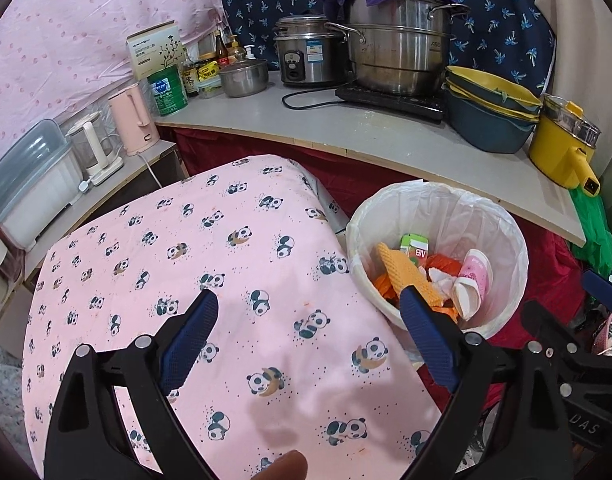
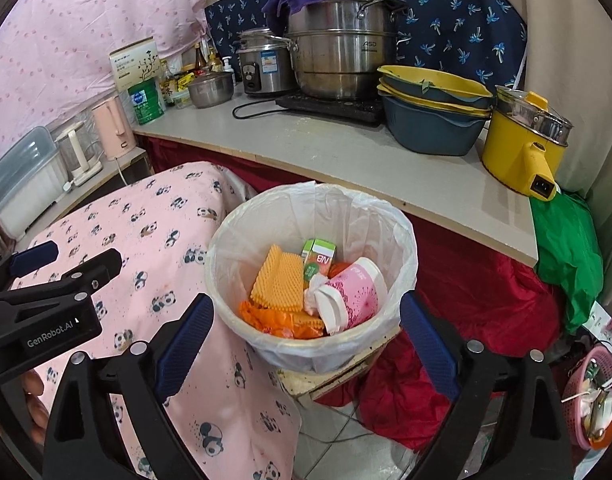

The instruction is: Collect trash

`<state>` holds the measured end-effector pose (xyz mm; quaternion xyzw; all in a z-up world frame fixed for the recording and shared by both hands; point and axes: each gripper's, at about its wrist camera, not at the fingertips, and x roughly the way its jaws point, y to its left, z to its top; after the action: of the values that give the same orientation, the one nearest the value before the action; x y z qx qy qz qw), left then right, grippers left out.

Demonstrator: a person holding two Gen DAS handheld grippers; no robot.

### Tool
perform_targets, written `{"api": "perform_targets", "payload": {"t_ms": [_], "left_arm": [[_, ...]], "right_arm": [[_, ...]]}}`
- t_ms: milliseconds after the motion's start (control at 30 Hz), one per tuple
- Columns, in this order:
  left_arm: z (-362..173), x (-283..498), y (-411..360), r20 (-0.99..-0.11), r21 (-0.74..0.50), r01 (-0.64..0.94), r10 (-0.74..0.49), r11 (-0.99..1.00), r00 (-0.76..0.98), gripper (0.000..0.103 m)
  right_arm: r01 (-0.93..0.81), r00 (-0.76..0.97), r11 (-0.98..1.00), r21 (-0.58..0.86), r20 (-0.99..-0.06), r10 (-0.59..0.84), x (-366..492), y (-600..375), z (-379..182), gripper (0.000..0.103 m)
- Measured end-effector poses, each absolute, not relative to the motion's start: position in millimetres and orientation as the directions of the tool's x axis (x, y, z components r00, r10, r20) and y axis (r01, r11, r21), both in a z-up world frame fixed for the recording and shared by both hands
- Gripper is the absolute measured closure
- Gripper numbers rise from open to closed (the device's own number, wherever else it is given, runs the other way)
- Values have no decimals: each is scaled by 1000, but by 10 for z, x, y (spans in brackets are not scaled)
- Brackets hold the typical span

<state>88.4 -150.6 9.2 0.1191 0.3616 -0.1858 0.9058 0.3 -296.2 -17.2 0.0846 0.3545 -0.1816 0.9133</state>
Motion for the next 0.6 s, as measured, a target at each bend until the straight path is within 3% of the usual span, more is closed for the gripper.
{"api": "perform_targets", "payload": {"t_ms": [600], "left_arm": [[-64,669,-1425,-716,95,417,-229,904,659,15]], "right_arm": [[374,666,927,-34,-685,-294,-145,-2779,-294,13]]}}
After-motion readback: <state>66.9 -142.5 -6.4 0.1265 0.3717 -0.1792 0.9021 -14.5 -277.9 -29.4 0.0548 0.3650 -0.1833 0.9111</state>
